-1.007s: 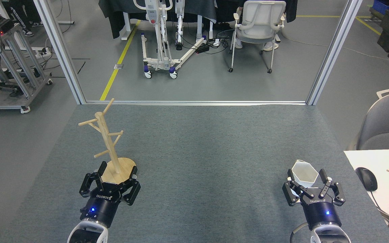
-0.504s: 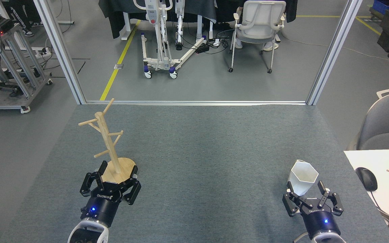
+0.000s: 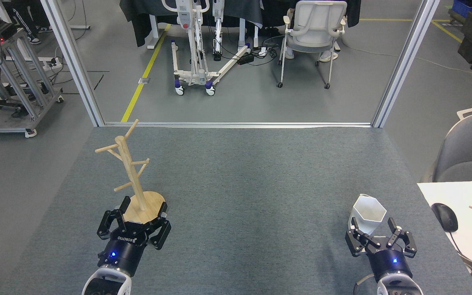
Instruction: Hang cup on storage rack
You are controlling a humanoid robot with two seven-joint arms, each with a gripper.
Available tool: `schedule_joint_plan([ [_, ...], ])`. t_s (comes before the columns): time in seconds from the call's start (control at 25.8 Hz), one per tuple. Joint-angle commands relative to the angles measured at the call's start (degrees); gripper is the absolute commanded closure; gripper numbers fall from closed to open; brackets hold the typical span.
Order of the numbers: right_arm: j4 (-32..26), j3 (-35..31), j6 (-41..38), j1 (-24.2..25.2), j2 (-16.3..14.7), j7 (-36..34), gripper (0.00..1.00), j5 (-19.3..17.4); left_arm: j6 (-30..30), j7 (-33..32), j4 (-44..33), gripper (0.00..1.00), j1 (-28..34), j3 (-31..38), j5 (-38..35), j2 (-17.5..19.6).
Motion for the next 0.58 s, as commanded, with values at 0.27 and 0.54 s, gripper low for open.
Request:
schedule_joint_plan([
  [0.27,3.60,0.29,-0.24,-3.12,0.54,0.27,0.01,0.00,0.02,0.28,-0.01,0.01,0.13,-0.09,0.09,0.06],
  [0.54,5.01,0.11,-0.24,-4.00,0.63,0.27,0.01,0.00,0.02,0.45,-0.10,0.01,0.13,0.00,0.09,0.06],
])
